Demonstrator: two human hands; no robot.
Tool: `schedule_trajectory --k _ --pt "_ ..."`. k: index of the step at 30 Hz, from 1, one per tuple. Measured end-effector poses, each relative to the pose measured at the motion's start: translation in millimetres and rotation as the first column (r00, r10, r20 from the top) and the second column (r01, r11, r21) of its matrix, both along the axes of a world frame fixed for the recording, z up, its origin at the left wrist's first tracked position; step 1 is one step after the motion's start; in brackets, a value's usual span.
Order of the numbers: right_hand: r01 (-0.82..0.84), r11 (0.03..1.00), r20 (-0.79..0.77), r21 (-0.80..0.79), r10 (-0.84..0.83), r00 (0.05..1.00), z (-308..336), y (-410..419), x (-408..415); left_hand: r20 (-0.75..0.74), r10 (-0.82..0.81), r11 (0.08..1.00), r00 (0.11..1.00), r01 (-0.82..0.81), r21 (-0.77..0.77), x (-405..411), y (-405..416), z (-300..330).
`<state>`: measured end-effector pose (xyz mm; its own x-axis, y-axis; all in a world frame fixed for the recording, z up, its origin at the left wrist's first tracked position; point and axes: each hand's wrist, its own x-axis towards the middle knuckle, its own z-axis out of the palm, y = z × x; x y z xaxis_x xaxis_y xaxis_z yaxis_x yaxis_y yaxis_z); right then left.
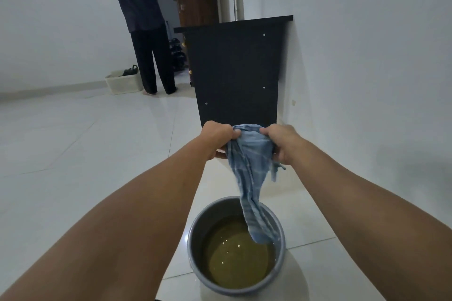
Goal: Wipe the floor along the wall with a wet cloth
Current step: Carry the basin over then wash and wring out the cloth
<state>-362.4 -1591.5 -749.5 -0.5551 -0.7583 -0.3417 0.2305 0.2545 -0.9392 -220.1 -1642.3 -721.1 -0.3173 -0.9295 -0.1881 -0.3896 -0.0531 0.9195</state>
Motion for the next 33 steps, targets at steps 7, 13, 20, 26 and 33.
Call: schedule_trajectory --k 7,13,20,26,33 --pt "0.018 0.96 0.082 -0.28 0.006 0.997 7.6 13.5 -17.0 -0.182 0.189 0.97 0.965 -0.155 0.185 9.9 -3.5 -1.8" --pt "0.127 0.941 -0.205 -0.313 -0.198 0.959 5.0 7.4 -13.3 -0.201 0.388 0.92 0.9 -0.365 0.142 18.7 -14.9 -3.2" --pt "0.262 0.911 -0.236 -0.319 -0.344 0.909 -2.4 5.4 -14.5 -0.191 0.374 0.911 0.907 -0.321 0.26 24.6 -13.7 -7.4" --pt "-0.227 0.966 -0.471 -0.126 0.144 0.87 -10.3 10.0 -28.3 -0.25 0.38 0.896 0.891 -0.288 0.337 40.3 -19.4 -19.6" --pt "-0.062 0.984 -0.485 -0.166 -0.027 0.874 -8.9 5.6 -26.1 -0.237 0.488 0.869 0.84 -0.445 0.214 53.8 -35.8 -22.8"
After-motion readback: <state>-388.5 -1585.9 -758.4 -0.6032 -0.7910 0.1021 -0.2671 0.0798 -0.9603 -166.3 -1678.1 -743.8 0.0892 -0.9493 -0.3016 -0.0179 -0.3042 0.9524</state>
